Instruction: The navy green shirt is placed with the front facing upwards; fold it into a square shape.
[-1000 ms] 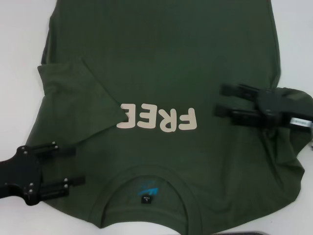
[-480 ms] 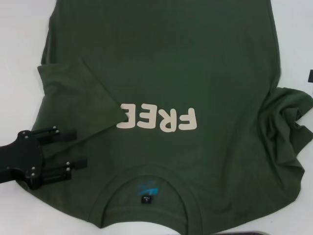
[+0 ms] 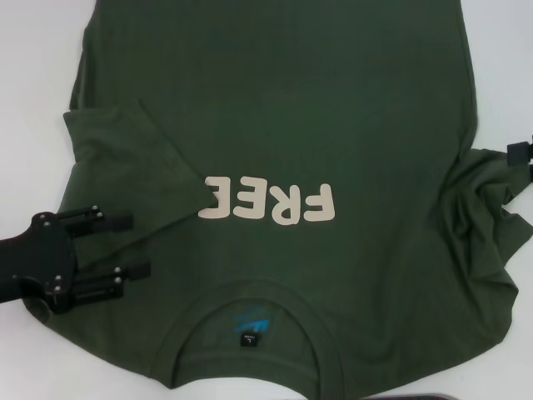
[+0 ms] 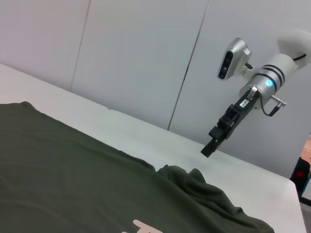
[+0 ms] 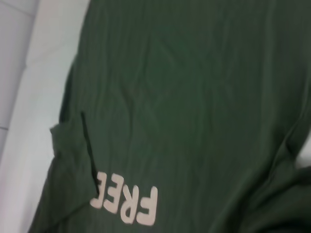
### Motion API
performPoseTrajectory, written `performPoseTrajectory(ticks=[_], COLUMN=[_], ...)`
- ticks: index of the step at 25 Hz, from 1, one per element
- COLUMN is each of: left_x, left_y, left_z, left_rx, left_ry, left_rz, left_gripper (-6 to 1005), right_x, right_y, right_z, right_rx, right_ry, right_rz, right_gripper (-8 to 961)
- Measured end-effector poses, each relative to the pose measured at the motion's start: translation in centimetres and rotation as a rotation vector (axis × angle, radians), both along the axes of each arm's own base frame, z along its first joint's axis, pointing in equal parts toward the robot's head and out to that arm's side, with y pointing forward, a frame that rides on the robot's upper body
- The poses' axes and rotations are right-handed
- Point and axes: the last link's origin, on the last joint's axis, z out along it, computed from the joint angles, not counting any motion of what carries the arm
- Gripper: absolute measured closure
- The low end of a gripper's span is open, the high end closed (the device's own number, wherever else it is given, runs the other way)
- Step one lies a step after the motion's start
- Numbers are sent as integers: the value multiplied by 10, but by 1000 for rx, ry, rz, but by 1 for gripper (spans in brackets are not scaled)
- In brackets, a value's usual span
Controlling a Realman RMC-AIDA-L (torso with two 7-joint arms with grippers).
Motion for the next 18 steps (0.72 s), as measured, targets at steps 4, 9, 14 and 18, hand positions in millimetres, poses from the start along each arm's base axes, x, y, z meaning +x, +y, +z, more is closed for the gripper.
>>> performPoseTrajectory(ticks=[4, 9, 14, 18], left_x=[0, 0, 0, 0], left_y=[0, 0, 1, 2], left_z=[0, 1, 1, 2], left_rx=[3, 8, 10, 11], left_ry=[-2, -2, -1, -1], left_rz=[-2, -1, -2, -3], left_gripper=[290, 289, 289, 289], right_x=[0, 6, 12, 16], right_y=[1, -4, -8, -9], right_z=[0, 1, 0, -1], right_rx=[-15, -16, -24, -31], right_ry=[-12, -19, -40, -61], right_rz=[-8, -34, -59, -78], right_gripper=[41, 43, 44, 45])
